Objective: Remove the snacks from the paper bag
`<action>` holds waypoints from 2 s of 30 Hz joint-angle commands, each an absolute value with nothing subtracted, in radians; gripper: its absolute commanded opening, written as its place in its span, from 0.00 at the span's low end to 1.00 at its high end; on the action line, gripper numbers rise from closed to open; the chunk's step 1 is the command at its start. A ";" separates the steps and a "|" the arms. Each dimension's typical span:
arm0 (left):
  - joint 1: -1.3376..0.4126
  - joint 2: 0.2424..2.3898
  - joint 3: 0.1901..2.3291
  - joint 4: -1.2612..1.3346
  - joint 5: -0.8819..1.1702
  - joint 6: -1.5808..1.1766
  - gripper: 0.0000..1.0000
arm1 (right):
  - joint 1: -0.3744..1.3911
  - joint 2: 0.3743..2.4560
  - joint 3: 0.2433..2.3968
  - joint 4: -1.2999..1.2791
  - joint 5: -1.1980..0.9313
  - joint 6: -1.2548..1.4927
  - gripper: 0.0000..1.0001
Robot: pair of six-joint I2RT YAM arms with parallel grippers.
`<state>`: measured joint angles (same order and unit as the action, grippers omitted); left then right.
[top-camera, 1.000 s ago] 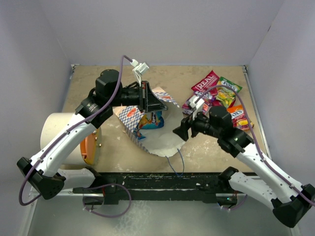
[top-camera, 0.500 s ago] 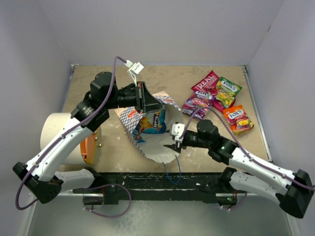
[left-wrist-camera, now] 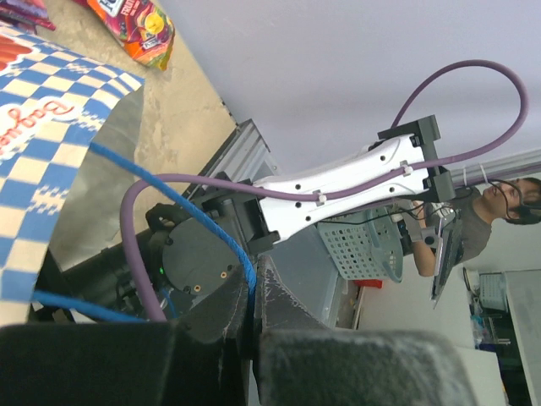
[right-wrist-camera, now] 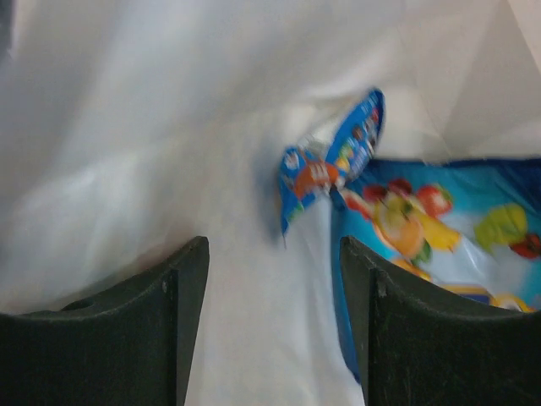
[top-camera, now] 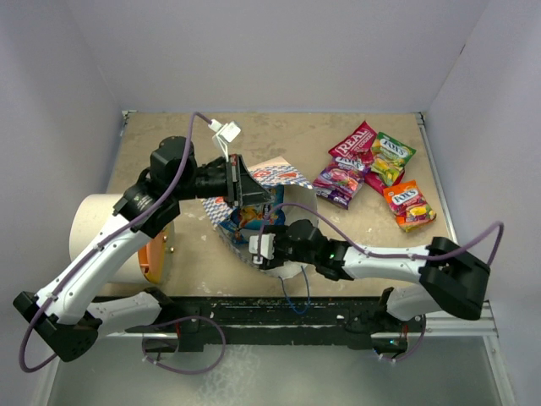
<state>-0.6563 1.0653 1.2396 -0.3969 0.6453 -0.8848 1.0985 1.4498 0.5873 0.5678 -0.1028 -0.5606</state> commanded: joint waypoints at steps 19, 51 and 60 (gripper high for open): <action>-0.711 1.044 1.234 -0.257 0.536 -0.966 0.00 | 1.099 1.488 0.536 0.915 0.064 -0.395 0.77; -0.734 1.082 1.293 -0.277 0.526 -0.946 0.00 | 1.114 1.943 0.800 1.100 0.232 0.176 0.75; -0.738 1.084 1.294 -0.283 0.525 -0.934 0.00 | 1.120 1.988 0.795 1.018 0.222 0.234 0.65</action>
